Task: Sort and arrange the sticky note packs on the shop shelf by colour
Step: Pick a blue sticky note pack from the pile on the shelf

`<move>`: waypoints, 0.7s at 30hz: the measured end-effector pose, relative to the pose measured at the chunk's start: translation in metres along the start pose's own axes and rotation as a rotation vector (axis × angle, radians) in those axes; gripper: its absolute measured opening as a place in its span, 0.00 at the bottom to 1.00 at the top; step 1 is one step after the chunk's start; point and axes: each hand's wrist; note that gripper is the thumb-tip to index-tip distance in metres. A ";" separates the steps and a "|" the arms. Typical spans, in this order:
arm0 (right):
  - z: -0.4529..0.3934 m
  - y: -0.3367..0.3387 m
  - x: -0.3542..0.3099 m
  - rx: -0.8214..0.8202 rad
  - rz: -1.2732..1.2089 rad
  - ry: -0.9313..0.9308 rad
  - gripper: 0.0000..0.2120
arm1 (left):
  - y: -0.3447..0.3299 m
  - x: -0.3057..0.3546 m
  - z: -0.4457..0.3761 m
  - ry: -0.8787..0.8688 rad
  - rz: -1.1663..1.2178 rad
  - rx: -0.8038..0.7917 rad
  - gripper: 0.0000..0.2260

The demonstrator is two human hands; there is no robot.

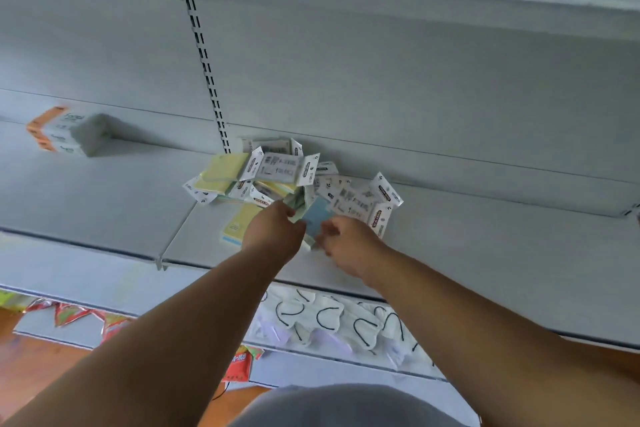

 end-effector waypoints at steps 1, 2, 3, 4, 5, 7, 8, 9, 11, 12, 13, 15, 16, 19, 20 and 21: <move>-0.002 0.000 0.001 0.013 0.022 0.007 0.17 | -0.001 0.001 -0.003 0.016 -0.027 -0.017 0.17; -0.004 0.001 0.002 0.028 0.043 0.016 0.17 | -0.002 0.003 -0.006 0.023 -0.074 -0.049 0.15; -0.005 0.004 0.003 0.040 0.055 0.021 0.17 | -0.003 0.006 -0.008 0.025 -0.119 -0.078 0.14; -0.007 0.007 0.004 0.046 0.055 0.024 0.17 | -0.004 0.009 -0.009 0.028 -0.147 -0.091 0.14; -0.007 0.009 0.005 0.046 0.044 0.024 0.17 | -0.004 0.011 -0.010 0.027 -0.149 -0.089 0.13; -0.007 0.011 0.010 0.058 -0.006 0.026 0.16 | -0.003 0.012 -0.009 0.028 -0.097 -0.064 0.11; -0.006 0.010 0.013 0.079 -0.026 0.030 0.14 | -0.001 0.010 -0.008 0.037 -0.047 -0.036 0.11; -0.006 0.009 0.017 0.106 -0.038 0.031 0.12 | 0.001 0.005 -0.004 0.039 0.005 0.001 0.12; -0.004 0.005 0.021 0.165 -0.046 0.020 0.06 | 0.005 -0.009 0.006 0.027 0.120 0.045 0.13; -0.003 0.001 0.022 0.184 -0.073 0.011 0.04 | 0.007 -0.017 0.013 0.019 0.221 0.043 0.12; -0.002 -0.002 0.021 0.187 -0.123 0.004 0.05 | 0.008 -0.025 0.021 0.008 0.356 0.034 0.10; 0.003 -0.015 0.012 0.159 -0.245 0.018 0.08 | 0.011 -0.042 0.044 -0.003 0.589 -0.010 0.09; 0.007 -0.021 0.005 0.149 -0.303 0.032 0.09 | 0.013 -0.050 0.055 -0.007 0.632 -0.045 0.09; 0.021 -0.042 -0.013 0.186 -0.406 0.123 0.10 | 0.021 -0.074 0.083 -0.039 0.563 -0.105 0.08; 0.027 -0.050 -0.016 0.212 -0.389 0.151 0.10 | 0.023 -0.082 0.091 -0.051 0.500 -0.103 0.08; 0.033 -0.057 -0.019 0.242 -0.354 0.171 0.11 | 0.025 -0.090 0.099 -0.066 0.434 -0.097 0.08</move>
Point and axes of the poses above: each hand's wrist, its own z-axis away from the middle knuckle, its own y-axis out of the back of the hand, x = y × z, and after that the axes turned 14 degrees about -x, right-handed
